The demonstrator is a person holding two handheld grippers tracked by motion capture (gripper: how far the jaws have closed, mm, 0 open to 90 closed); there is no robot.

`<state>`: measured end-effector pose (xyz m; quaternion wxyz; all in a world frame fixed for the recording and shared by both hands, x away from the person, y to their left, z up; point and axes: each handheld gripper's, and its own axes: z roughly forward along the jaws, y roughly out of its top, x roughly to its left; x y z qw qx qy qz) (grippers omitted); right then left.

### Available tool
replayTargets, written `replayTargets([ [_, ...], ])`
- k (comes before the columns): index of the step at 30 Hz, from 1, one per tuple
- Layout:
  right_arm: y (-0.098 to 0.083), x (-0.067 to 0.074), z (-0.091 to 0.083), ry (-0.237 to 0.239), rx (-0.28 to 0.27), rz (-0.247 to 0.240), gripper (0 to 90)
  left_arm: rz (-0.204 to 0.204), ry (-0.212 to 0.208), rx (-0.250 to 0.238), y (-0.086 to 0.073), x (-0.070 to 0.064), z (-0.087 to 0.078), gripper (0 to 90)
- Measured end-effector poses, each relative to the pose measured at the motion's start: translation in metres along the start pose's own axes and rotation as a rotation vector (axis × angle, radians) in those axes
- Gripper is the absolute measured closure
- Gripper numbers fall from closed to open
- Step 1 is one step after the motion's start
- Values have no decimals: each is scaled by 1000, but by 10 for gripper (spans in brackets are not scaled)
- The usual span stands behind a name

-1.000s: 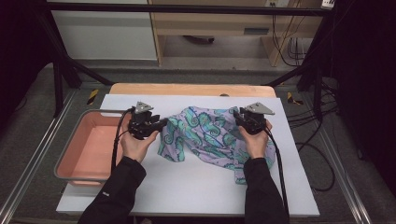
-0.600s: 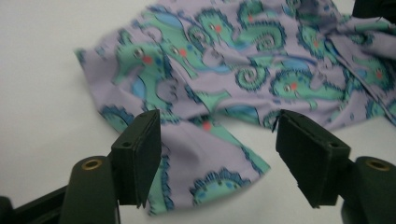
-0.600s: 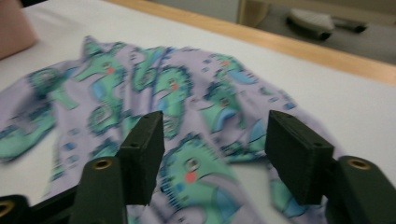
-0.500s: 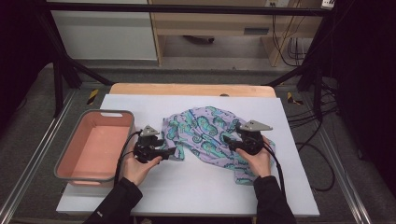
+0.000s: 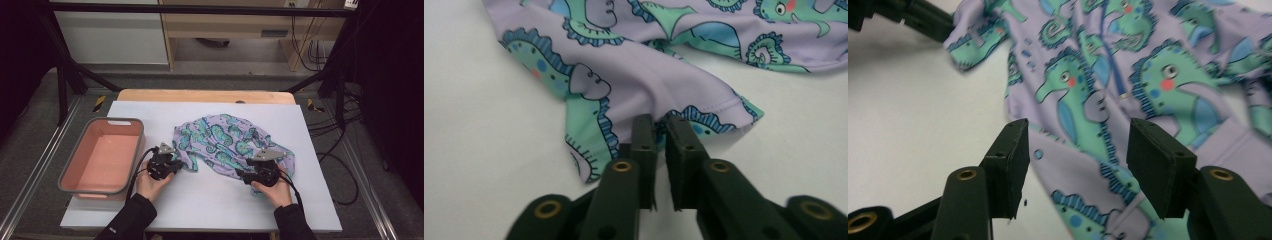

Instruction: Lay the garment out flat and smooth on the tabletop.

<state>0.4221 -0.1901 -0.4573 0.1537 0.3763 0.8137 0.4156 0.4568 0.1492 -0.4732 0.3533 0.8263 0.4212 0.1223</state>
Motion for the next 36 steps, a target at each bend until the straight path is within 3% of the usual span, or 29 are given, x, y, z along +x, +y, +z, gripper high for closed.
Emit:
replayTargets([
  [4, -2, 4, 6, 9, 20, -10, 424, 15, 8, 1, -1, 1, -1, 898],
  [7, -4, 5, 7, 8, 23, -14, 419, 2, -6, -46, 0, 3, -6, 896],
  [8, -4, 5, 8, 9, 25, -14, 417, 0, 5, -67, 1, 3, -7, 847],
  [9, -4, 5, 8, 7, 24, -14, 412, -7, 23, -90, 2, 5, -7, 742],
  [11, -4, 5, 8, 6, 21, -14, 407, -41, 37, -103, 3, 9, -6, 586],
  [14, -4, 5, 8, 9, 19, -11, 402, -73, 36, -65, 2, 15, 1, 538],
  [17, -5, 5, 10, 16, 25, -13, 405, -76, 36, -53, 1, 16, 3, 600],
  [20, -6, 7, 13, 22, 33, -10, 415, -59, 51, -36, 1, 14, 2, 801],
  [22, -6, 8, 13, 26, 30, -12, 419, -65, 47, -12, 2, 12, -1, 889],
  [23, -5, 8, 13, 28, 30, -15, 422, -60, 51, -5, 2, 11, -3, 897],
  [27, -4, 8, 10, 30, 16, -11, 438, -23, 98, -65, 10, 3, -29, 900],
  [31, -3, 10, 9, 34, 9, -14, 447, -3, 192, -96, 25, 5, -57, 899],
  [34, -3, 12, 11, 38, 19, -31, 450, -24, 187, -109, 26, 12, -64, 886],
  [36, -4, 13, 14, 40, 31, -39, 460, -51, 157, -122, 22, 15, -64, 788],
])
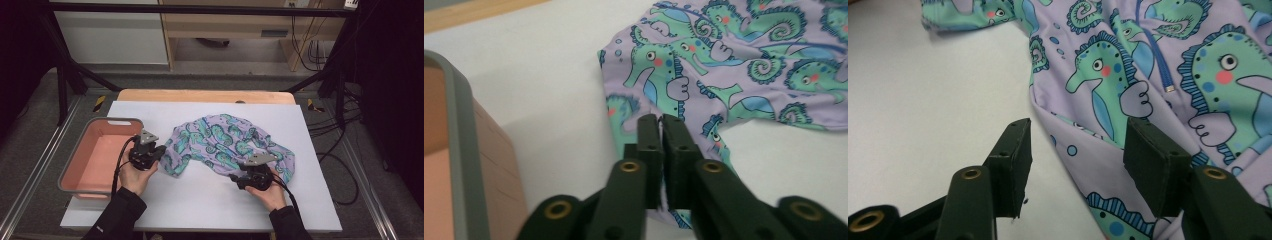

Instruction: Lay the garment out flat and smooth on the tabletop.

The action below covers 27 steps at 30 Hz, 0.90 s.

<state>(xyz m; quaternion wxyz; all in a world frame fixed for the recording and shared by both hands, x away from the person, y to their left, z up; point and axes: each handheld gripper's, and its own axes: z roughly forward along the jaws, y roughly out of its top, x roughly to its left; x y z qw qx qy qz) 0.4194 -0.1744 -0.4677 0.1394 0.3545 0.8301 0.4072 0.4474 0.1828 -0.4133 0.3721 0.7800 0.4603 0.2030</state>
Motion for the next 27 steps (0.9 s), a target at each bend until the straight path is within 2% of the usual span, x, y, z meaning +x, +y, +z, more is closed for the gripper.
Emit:
replayTargets([
  [1, -1, 0, 2, -2, 5, -3, 464, -13, -24, -5, -3, 0, 0, 722],
  [2, -1, 0, 3, -5, 14, -3, 468, -17, -50, -15, -6, -1, 0, 694],
  [4, -3, 0, 6, -20, 36, -12, 495, -13, -85, -30, -11, -3, 0, 603],
  [7, -4, 1, 10, -25, 66, -49, 654, -20, -153, -50, -17, -6, -1, 437],
  [11, -4, 2, 11, -34, 94, -89, 849, -18, -249, -73, -24, -8, 0, 318],
  [13, -3, 1, 10, -15, 97, -71, 900, -17, -256, -72, -26, -9, 2, 238],
  [15, -1, 2, 9, 6, 106, -59, 900, -18, -266, -66, -26, -10, 3, 169],
  [18, 6, 7, 6, 34, 85, -54, 900, -22, -282, -70, -26, -10, 3, 127],
  [20, 13, 15, 8, 68, 64, -61, 900, -28, -291, -70, -26, -10, 3, 90],
  [23, 23, 33, 18, 156, 35, -66, 900, -49, -294, -86, -26, -10, 3, 71],
  [25, 29, 44, 25, 206, 22, -71, 900, -73, -311, -86, -26, -9, 3, 70],
  [27, 32, 53, 31, 213, 23, -87, 885, -77, -307, -89, -27, -9, 3, 71],
])
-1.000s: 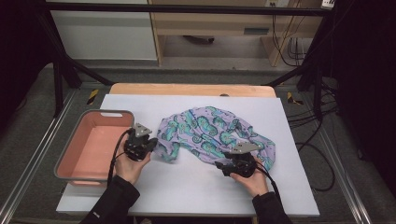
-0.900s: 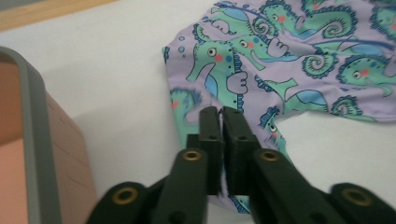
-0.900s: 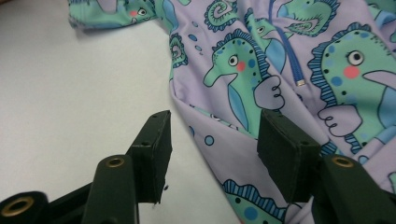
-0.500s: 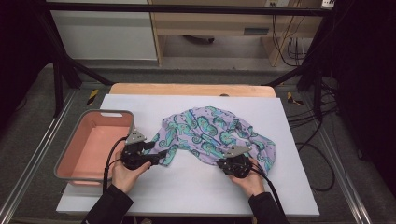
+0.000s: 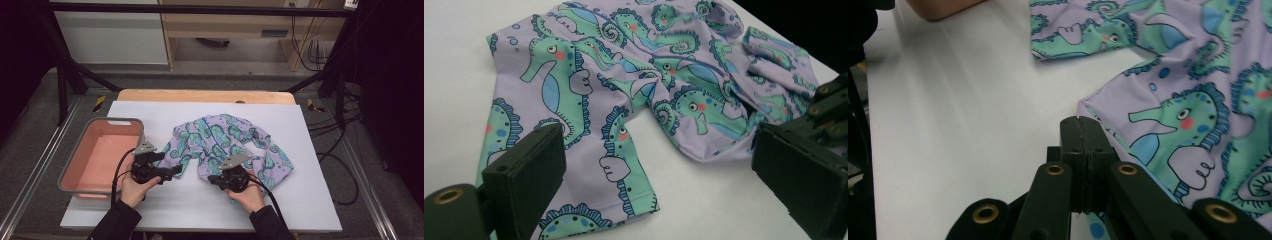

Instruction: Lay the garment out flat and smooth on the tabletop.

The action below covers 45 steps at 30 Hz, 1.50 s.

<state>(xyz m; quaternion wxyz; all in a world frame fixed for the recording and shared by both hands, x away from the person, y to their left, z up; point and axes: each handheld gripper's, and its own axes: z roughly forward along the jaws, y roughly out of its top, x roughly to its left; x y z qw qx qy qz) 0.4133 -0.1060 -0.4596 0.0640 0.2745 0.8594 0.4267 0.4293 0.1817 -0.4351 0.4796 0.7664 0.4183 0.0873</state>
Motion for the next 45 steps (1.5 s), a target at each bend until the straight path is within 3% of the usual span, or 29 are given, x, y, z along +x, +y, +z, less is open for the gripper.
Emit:
replayTargets([
  [2, 1, 0, -1, -13, -9, -3, 802, -3, -8, 6, 0, -1, 1, 71],
  [4, 1, -5, -12, -59, -24, -3, 747, 6, -15, 9, -1, -5, 3, 72],
  [7, -5, -21, -34, -196, -41, 13, 634, 23, -42, 26, -2, -15, 10, 104],
  [10, -19, -38, -51, -249, -54, 68, 557, 33, -80, 73, -3, -26, 23, 183],
  [12, -30, -45, -58, -279, -34, 88, 515, 48, -93, 105, -4, -33, 33, 237],
  [17, -48, -52, -71, -319, -22, 125, 466, 109, -90, 173, -4, -52, 58, 420],
  [19, -51, -54, -75, -319, -39, 138, 458, 149, -91, 179, -4, -59, 66, 483],
  [22, -52, -54, -74, -309, -48, 151, 441, 207, -123, 212, -2, -68, 75, 578],
  [23, -52, -53, -73, -306, -55, 163, 434, 220, -128, 199, -2, -71, 78, 587],
  [25, -51, -53, -68, -296, -55, 156, 437, 212, -150, 217, -2, -76, 83, 605],
  [28, -51, -53, -61, -293, -39, 163, 441, 252, -113, 229, -4, -80, 88, 609],
  [32, -52, -52, -51, -290, -8, 153, 471, 247, -104, 235, -7, -81, 95, 641],
  [34, -53, -52, -48, -284, 4, 142, 531, 240, -108, 242, -9, -82, 97, 700],
  [37, -54, -51, -46, -268, 22, 142, 725, 233, -113, 260, -11, -84, 96, 799],
  [40, -53, -50, -49, -252, 41, 135, 873, 223, -126, 268, -13, -83, 95, 838],
  [45, -50, -47, -65, -252, 32, 142, 900, 212, -147, 264, -12, -80, 88, 870],
])
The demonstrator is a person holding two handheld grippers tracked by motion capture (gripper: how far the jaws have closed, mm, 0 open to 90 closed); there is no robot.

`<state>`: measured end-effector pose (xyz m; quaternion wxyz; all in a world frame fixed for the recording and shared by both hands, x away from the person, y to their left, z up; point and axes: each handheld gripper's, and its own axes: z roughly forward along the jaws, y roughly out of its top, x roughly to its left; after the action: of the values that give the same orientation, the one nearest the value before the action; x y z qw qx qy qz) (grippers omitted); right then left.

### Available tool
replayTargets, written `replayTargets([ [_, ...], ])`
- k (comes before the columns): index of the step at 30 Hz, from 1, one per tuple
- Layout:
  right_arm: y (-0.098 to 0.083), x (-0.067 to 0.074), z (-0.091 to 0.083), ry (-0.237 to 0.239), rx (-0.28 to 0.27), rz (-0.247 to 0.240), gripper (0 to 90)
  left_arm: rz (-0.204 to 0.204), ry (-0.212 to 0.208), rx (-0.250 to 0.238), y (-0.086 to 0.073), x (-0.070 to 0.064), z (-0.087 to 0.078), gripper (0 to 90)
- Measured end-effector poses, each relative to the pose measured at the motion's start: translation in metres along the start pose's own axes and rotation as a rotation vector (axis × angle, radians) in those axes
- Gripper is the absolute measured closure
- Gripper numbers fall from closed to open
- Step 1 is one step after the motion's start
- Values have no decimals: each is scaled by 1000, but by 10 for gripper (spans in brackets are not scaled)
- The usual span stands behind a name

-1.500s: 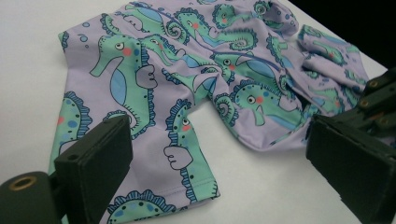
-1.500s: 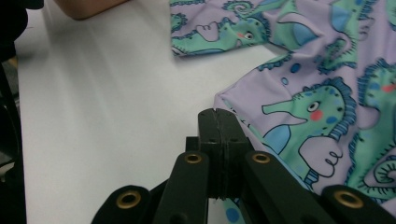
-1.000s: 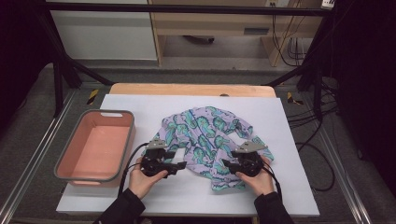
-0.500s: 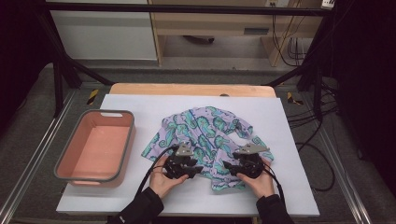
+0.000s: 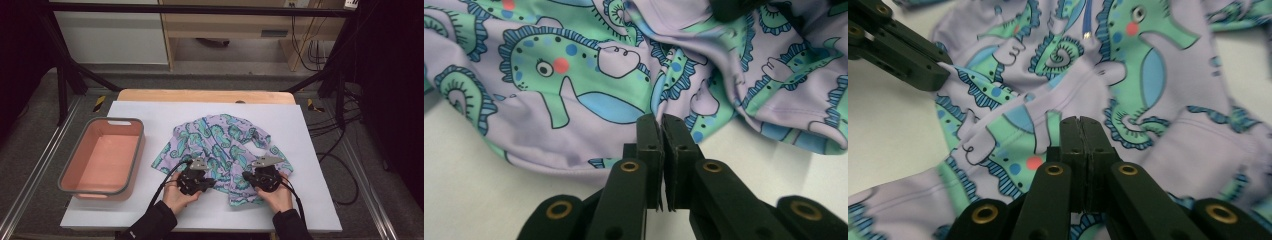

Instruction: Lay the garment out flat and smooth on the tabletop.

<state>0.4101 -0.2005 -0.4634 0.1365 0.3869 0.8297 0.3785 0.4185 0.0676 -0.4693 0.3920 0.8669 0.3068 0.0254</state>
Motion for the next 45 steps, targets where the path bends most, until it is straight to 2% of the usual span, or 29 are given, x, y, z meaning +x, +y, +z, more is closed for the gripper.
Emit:
replayTargets([
  [4, 1, -5, -32, -25, -71, 15, 900, 24, 29, -13, 1, 1, -20, 873],
  [6, -4, -6, -46, -54, -82, 18, 900, 42, 45, -10, -3, 2, -30, 873],
  [8, -14, -8, -54, -56, -88, 31, 900, 48, 37, -9, -9, 2, -36, 873],
  [12, -39, -7, -60, -43, -25, 59, 900, 61, 28, -8, -22, 0, -38, 864],
  [16, -55, -10, -61, -88, 28, 71, 896, 51, 33, -1, -27, 3, -29, 856],
  [17, -55, -11, -62, -85, 16, 85, 877, 52, 33, -1, -28, 3, -28, 852],
  [20, -48, -13, -66, -99, -52, 83, 783, 49, 28, -17, -27, 3, -29, 814],
  [26, -25, -8, -58, -87, -147, 59, 489, 66, 30, -56, -8, -6, -25, 547],
  [29, -11, -7, -49, -83, -177, 65, 401, 91, 43, -42, 7, -13, -15, 471],
  [31, -3, -7, -43, -74, -181, 65, 374, 83, 43, -15, 15, -14, -4, 461],
  [33, 2, -7, -36, -64, -178, 64, 384, 67, 24, 19, 21, -14, 7, 476],
  [35, 2, -8, -28, -65, -138, 62, 436, 67, 18, 35, 22, -15, 15, 548],
  [36, 0, -8, -25, -69, -114, 64, 509, 63, 12, 47, 22, -15, 17, 589],
  [38, -6, -11, -24, -48, -77, 65, 658, 58, -19, 64, 20, -15, 19, 733],
  [40, -10, -12, -28, -17, -45, 69, 807, 71, -33, 76, 17, -17, 17, 849],
  [41, -12, -12, -31, -6, -43, 69, 848, 77, -41, 70, 15, -18, 14, 865],
  [43, -14, -10, -41, 17, -56, 63, 855, 94, -58, 50, 14, -20, 4, 879],
  [45, -14, -4, -53, 54, -82, 58, 855, 127, -58, 37, 11, -23, -9, 881],
])
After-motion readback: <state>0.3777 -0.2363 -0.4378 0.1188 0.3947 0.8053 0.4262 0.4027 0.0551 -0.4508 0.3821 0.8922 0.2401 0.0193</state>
